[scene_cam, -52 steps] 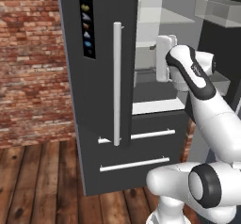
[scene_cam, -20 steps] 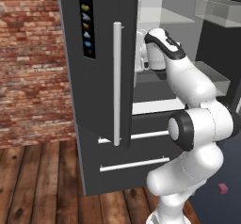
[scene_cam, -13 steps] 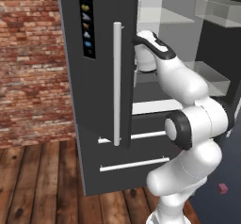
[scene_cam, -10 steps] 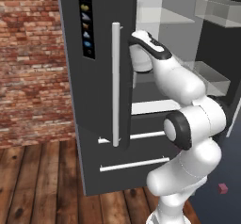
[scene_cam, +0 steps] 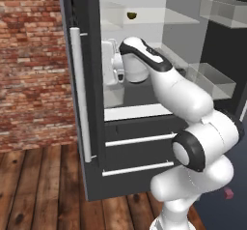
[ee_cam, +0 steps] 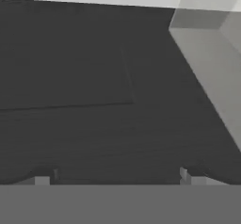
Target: Retrieve the kiwi and pear from the fridge and place them into the bowl on the dining table.
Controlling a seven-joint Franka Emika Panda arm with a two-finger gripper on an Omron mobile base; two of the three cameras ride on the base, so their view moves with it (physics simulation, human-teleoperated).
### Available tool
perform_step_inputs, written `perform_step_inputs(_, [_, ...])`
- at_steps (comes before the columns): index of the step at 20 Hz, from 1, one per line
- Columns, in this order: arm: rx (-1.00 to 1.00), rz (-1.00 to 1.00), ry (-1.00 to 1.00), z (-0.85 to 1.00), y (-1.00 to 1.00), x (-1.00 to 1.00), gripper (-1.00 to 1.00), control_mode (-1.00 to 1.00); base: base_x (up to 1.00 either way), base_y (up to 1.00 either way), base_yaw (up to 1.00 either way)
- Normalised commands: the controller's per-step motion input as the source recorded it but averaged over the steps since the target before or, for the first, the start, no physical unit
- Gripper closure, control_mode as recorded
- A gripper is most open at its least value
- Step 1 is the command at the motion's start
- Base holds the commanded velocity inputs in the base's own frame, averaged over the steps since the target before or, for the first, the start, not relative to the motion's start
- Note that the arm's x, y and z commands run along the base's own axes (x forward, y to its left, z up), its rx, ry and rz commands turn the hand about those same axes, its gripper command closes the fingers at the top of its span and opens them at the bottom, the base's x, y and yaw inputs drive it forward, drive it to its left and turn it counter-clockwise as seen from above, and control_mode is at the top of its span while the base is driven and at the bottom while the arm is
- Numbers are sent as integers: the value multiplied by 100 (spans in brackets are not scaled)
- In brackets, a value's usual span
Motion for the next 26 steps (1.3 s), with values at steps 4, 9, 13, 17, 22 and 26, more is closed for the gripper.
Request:
perform_step_inputs(4, [0,13,-2,0,100,-96,-100,-100,0,0,0])
perform_step_inputs(9, [0,9,0,0,100,-64,-100,-100,0,0,0])
perform_step_inputs(13, [0,2,-3,7,85,-34,-100,-100,0,0,0])
perform_step_inputs(17, [-1,-8,-17,33,-22,-50,-100,-100,0,0,0])
perform_step_inputs(22, [0,-13,-6,35,-92,-41,-100,-100,0,0,0])
perform_step_inputs(26, [0,-14,0,51,-100,-34,-100,-100,0,0,0])
